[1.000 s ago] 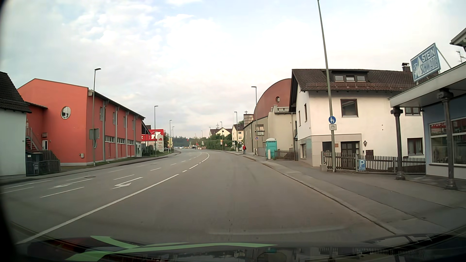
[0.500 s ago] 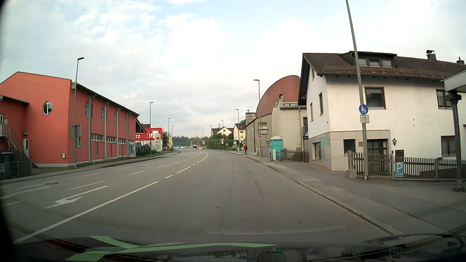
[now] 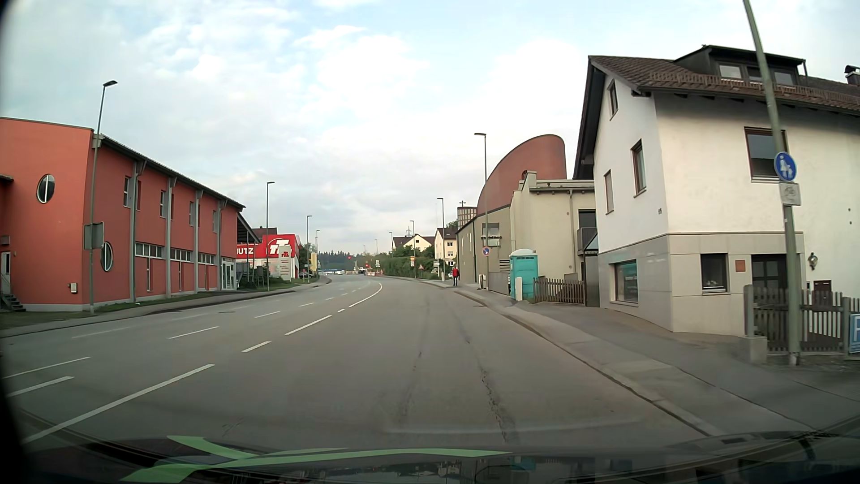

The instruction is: Follow the waypoints while adhering to traffic rules and regulations

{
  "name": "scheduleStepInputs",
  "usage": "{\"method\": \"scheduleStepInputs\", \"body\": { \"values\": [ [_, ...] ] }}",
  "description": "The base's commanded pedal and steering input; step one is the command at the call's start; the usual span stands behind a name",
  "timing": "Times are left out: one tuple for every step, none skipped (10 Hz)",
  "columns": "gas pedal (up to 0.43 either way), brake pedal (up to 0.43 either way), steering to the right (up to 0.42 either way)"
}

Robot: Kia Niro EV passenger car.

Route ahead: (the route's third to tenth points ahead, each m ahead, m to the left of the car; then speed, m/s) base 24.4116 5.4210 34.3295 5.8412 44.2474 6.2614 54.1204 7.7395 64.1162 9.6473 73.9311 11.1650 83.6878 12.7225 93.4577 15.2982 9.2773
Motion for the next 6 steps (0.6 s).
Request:
{"method": "scheduleStepInputs", "body": {
  "values": [
    [0.189, 0.0, -0.015],
    [0.189, 0.0, -0.018],
    [0.189, 0.0, -0.019],
    [0.189, 0.0, -0.02],
    [0.189, 0.0, -0.023],
    [0.189, 0.0, -0.025]
  ]
}}
